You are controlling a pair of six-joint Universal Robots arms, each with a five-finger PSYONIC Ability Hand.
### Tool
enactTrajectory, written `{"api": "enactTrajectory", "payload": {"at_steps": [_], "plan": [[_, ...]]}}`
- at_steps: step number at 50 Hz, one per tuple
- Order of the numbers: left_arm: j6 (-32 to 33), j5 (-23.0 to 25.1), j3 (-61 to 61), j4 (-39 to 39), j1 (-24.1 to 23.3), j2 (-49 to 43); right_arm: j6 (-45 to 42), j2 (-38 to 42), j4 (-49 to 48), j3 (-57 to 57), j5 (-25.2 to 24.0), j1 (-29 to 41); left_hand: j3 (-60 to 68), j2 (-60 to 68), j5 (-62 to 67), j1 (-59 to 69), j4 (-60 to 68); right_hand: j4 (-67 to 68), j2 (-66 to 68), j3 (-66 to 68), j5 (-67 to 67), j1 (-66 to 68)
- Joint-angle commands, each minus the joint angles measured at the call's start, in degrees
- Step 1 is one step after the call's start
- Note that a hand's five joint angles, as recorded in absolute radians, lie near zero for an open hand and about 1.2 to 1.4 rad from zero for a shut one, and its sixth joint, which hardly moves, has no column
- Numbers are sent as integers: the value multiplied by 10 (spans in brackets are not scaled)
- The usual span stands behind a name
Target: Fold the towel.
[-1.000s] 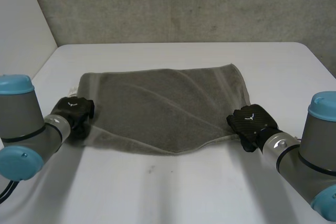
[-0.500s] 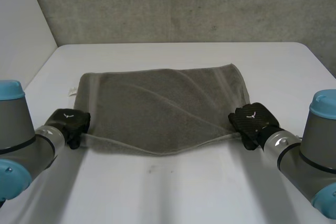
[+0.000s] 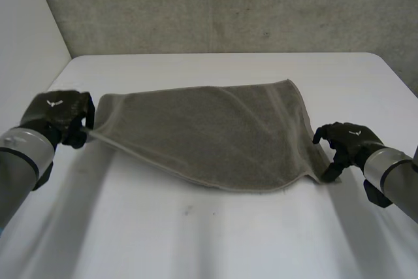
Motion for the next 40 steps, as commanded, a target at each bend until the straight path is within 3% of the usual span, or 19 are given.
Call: {"api": "enactTrajectory", "payload": {"at_steps": [1,14,31,38,40], "plan": [[-10,-1,19,-1,4,24,-7,-2,3,24,-31,-22,104,103,110,126,103,-19,-20,-18,-21,9],[-34,1,14,2,3,32,-20,11,-3,36,-74,-16,104,103,110,126,103,55,54,56,53,83],[-54,3,17,2,-1,32,-13,54,-54,13,-66,16,104,103,110,126,103,132,132,133,131,160],[-55,3,19,2,0,32,-19,84,-62,-8,-40,28,104,103,110,126,103,141,140,142,139,169],[-55,3,19,2,0,32,-19,88,-68,-16,-24,30,104,103,110,126,103,263,262,264,261,291]]}}
